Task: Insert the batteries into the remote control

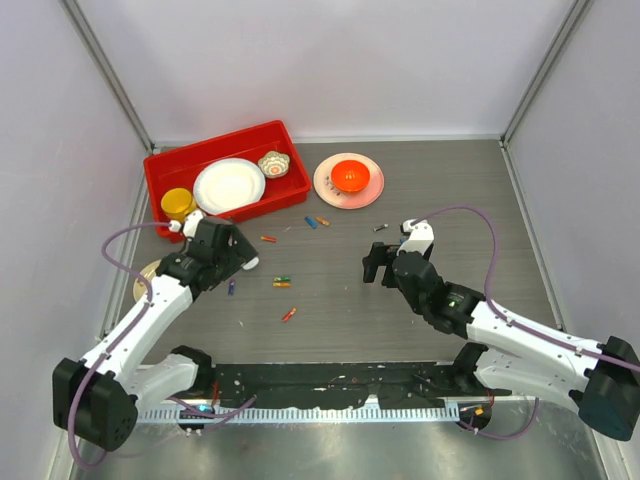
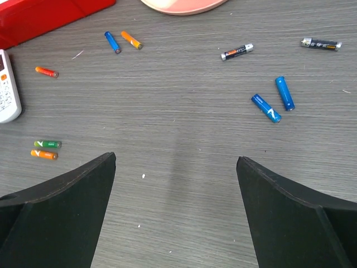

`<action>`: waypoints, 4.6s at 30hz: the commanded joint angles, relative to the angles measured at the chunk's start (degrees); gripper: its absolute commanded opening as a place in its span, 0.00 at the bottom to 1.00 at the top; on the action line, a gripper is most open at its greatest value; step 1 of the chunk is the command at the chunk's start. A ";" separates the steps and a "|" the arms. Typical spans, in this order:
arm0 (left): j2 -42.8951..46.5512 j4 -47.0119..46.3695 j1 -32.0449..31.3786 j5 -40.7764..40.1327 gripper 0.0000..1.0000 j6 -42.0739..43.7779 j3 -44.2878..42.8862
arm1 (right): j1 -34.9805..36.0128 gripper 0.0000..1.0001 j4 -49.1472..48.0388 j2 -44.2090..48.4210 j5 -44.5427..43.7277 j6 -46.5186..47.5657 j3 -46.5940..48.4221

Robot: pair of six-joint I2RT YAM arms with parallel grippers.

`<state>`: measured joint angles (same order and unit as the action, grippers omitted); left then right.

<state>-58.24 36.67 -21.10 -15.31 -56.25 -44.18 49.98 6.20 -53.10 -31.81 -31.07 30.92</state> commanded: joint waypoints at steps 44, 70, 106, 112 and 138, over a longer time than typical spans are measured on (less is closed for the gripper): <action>-42.22 -11.88 5.19 -5.43 0.64 -0.26 -15.93 | -0.05 0.95 4.26 -2.80 3.78 2.51 4.94; -19.89 -6.78 -19.64 -6.65 0.00 5.54 -15.23 | -0.05 0.95 13.30 6.94 -1.50 3.57 7.49; -23.06 -125.26 -28.29 22.24 0.00 -10.01 28.72 | -0.14 0.95 -4.94 27.43 30.91 -10.84 -11.84; -19.46 -125.26 -28.29 26.20 0.00 -10.55 28.19 | -0.14 0.95 -13.73 29.37 37.87 -13.14 -14.04; -16.29 -125.35 -28.20 32.18 0.00 -13.80 23.09 | -3.57 0.91 -54.52 12.86 49.21 -25.97 -22.74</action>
<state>-75.79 -73.52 -49.47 15.46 -69.73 -18.65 47.59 -37.80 -37.93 14.48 -54.24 8.40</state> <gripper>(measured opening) 0.511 0.924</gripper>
